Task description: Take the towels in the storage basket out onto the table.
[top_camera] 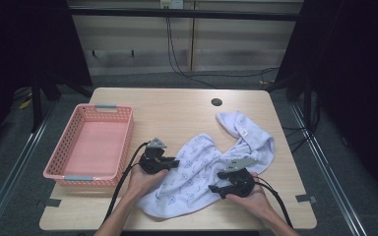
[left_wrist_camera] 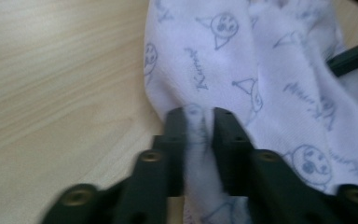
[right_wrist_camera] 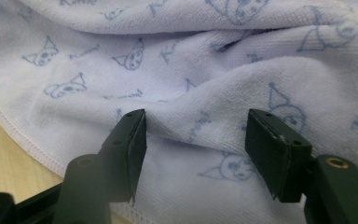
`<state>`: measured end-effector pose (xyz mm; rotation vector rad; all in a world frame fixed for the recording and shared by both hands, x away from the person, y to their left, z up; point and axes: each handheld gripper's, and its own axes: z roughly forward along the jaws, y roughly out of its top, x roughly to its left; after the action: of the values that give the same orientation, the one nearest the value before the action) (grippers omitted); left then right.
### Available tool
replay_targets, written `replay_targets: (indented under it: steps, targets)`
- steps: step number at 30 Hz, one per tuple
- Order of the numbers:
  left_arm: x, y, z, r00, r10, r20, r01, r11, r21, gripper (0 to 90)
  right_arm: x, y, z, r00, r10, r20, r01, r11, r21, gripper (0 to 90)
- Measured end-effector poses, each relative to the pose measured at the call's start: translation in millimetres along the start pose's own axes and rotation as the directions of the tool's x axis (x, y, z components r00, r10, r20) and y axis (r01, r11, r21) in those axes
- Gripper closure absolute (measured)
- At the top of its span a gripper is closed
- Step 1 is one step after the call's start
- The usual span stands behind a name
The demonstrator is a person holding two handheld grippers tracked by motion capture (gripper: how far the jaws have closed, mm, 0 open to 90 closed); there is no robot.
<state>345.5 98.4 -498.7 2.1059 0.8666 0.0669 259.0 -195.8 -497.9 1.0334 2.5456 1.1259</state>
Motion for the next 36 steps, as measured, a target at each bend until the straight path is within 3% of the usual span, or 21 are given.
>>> replay_targets:
  steps: [1, 2, 4, 6, 7, 9, 11, 13, 14, 16, 18, 20, 22, 25, 26, 28, 30, 31, 32, 33, 36]
  targets:
    - [0.6, -1.2, -1.3, 0.9997, -0.018, 0.016, 0.019, 0.9998, -0.005, 86.6, 0.7, -0.8, 0.1, 0.9998, -0.016, 0.011, 0.016, 1.000, 0.004, 42.0]
    - [-0.2, -2.5, -4.9, 1.0000, -0.003, -0.006, 0.003, 1.0000, -0.005, 87.2, 2.2, -2.0, 0.2, 0.9985, -0.046, 0.031, 0.046, 0.999, 0.004, 46.6]
    - [-0.1, -4.7, -15.3, 0.9995, -0.018, -0.024, 0.017, 0.9998, -0.007, 87.5, 4.1, -2.0, -2.0, 0.9930, -0.084, 0.083, 0.081, 0.996, 0.035, 57.3]
    - [-2.2, -7.2, -29.8, 0.9999, -0.013, -0.010, 0.013, 0.9995, -0.030, 87.6, -4.6, -3.2, -5.9, 0.9965, -0.036, 0.075, 0.033, 0.998, 0.044, 71.0]
    - [-3.6, -8.9, -37.1, 0.9996, -0.007, -0.026, 0.006, 0.9995, -0.030, 87.6, -10.1, -4.4, -7.9, 0.9962, -0.032, 0.080, 0.029, 0.999, 0.043, 78.0]
    - [-5.6, -16.0, -50.9, 0.9997, -0.007, -0.025, 0.006, 0.9996, -0.029, 87.6, -25.6, -6.7, -13.3, 0.9922, -0.001, 0.125, -0.005, 0.999, 0.046, 85.8]
    - [-9.2, -24.0, -60.6, 0.9997, 0.023, -0.012, -0.023, 0.9996, -0.013, 87.6, -39.7, -8.3, -16.1, 0.9906, 0.027, 0.134, -0.032, 0.999, 0.037, 87.0]
    - [-11.5, -33.2, -69.3, 1.0000, 0.006, 0.005, -0.006, 0.9997, -0.022, 87.5, -55.3, -7.0, -17.8, 0.9813, 0.052, 0.185, -0.061, 0.997, 0.039, 87.5]
    - [-14.0, -40.1, -73.6, 0.9992, -0.019, 0.036, 0.020, 0.9992, -0.035, 87.5, -63.8, -6.5, -18.1, 0.9779, 0.071, 0.197, -0.079, 0.996, 0.034, 87.7]
    - [-22.4, -47.0, -74.3, 0.9981, -0.015, 0.059, 0.016, 0.9996, -0.024, 87.5, -79.9, -4.7, -16.7, 0.9731, 0.103, 0.206, -0.108, 0.994, 0.015, 87.8]
    - [-37.6, -50.7, -71.3, 0.9946, -0.002, 0.104, 0.003, 0.9999, -0.012, 87.3, -89.0, -0.3, -12.9, 0.9705, 0.106, 0.217, -0.111, 0.994, 0.010, 87.9]
    - [-52.5, -50.1, -66.2, 0.9856, 0.003, 0.169, -0.002, 1.0000, -0.002, 87.0, -95.4, 5.5, -7.7, 0.9609, 0.114, 0.252, -0.120, 0.993, 0.008, 87.8]
    - [-63.9, -46.0, -60.6, 0.9790, 0.021, 0.203, -0.020, 0.9998, -0.007, 82.9, -98.1, 10.5, -3.4, 0.9560, 0.098, 0.277, -0.105, 0.994, 0.010, 85.8]
    - [-64.5, -39.6, -57.7, 0.9729, 0.015, 0.231, -0.008, 0.9995, -0.031, 65.5, -94.8, 12.8, -7.6, 0.9635, 0.112, 0.243, -0.113, 0.994, -0.011, 67.6]
    - [-61.6, -38.4, -59.4, 0.9726, 0.028, 0.231, -0.017, 0.9987, -0.049, 64.9, -90.4, 12.9, -13.4, 0.9658, 0.114, 0.233, -0.110, 0.994, -0.028, 63.7]
    - [-51.4, -36.6, -63.1, 0.9770, 0.009, 0.213, 0.005, 0.9977, -0.068, 63.8, -77.5, 11.9, -29.1, 0.9695, 0.105, 0.222, -0.093, 0.994, -0.064, 57.8]
    - [-38.8, -34.7, -66.4, 0.9844, -0.017, 0.175, 0.031, 0.9961, -0.083, 66.5, -61.3, 8.1, -43.5, 0.9808, 0.086, 0.175, -0.073, 0.994, -0.079, 55.6]
    - [-32.2, -33.2, -66.0, 0.9855, -0.024, 0.168, 0.037, 0.9961, -0.080, 69.1, -52.9, 5.4, -49.1, 0.9862, 0.079, 0.146, -0.067, 0.994, -0.087, 55.6]
    - [-29.1, -32.2, -64.1, 0.9906, -0.015, 0.136, 0.025, 0.9973, -0.070, 71.5, -42.4, 1.5, -52.9, 0.9943, 0.078, 0.072, -0.071, 0.993, -0.099, 56.0]
    - [-27.0, -31.5, -61.3, 0.9939, -0.006, 0.110, 0.012, 0.9985, -0.053, 73.2, -32.1, -1.4, -54.0, 0.9971, 0.061, 0.046, -0.056, 0.994, -0.098, 56.0]
    - [-23.9, -31.0, -51.7, 0.9935, -0.025, 0.111, 0.030, 0.9987, -0.041, 76.7, -6.6, -9.6, -43.8, 0.9966, 0.023, -0.079, -0.028, 0.998, -0.064, 53.8]
